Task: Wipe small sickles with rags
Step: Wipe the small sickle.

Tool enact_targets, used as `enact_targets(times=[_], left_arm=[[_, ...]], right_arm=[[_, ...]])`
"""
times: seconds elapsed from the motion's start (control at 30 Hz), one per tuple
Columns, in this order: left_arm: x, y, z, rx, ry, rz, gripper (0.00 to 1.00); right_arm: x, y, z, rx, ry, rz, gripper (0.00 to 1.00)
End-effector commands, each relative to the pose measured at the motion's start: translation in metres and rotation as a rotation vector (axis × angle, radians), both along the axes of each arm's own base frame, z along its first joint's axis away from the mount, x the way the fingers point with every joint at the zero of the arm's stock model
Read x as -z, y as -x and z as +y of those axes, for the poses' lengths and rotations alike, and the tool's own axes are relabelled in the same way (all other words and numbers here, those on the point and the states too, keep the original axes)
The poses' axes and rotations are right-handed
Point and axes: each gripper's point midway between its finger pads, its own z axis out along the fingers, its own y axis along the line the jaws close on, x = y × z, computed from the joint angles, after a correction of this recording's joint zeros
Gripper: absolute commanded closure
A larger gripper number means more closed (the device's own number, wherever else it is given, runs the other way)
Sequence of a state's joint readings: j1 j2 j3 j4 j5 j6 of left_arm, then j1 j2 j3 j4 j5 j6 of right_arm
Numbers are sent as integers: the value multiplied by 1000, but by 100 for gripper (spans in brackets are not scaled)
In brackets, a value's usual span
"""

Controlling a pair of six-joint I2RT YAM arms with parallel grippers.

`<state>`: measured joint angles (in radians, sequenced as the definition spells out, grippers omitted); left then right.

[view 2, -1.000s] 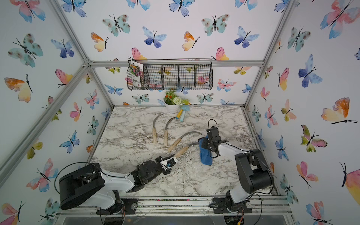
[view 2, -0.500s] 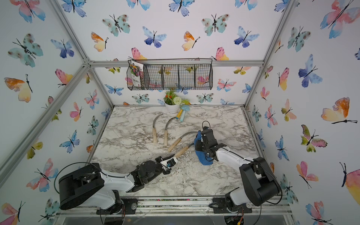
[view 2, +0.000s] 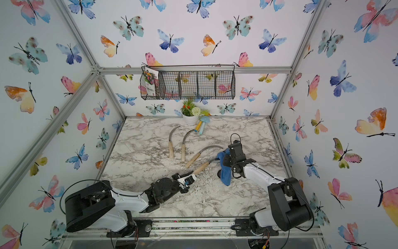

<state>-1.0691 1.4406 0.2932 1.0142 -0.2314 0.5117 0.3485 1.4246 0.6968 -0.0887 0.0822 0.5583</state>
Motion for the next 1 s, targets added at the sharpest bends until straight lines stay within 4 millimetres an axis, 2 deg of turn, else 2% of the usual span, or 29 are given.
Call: enact_targets(times=[0.0, 0.1, 0.17, 0.3, 0.67, 0.8, 0.97], left_arm=[[-18, 1, -1, 1, 62, -30, 100], [-19, 0, 0, -3, 63, -31, 100], [-18, 0, 0, -4, 62, -31, 100], [-19, 0, 0, -4, 64, -35, 100], [-19, -1, 0, -10, 65, -34, 100], [-19, -2, 0, -15, 65, -33, 100], [-18, -2, 1, -16, 65, -31, 100]], right_arm=[[18, 6, -15, 37, 44, 54, 98], [17, 3, -8, 9, 21, 70, 98], [9, -1, -1, -14, -1, 58, 98], [-15, -2, 32, -144, -127, -9, 98], [-62, 31, 112, -361, -172, -88, 98], [-68, 36, 113, -358, -169, -107, 98], [-50, 23, 82, -229, -61, -106, 98]])
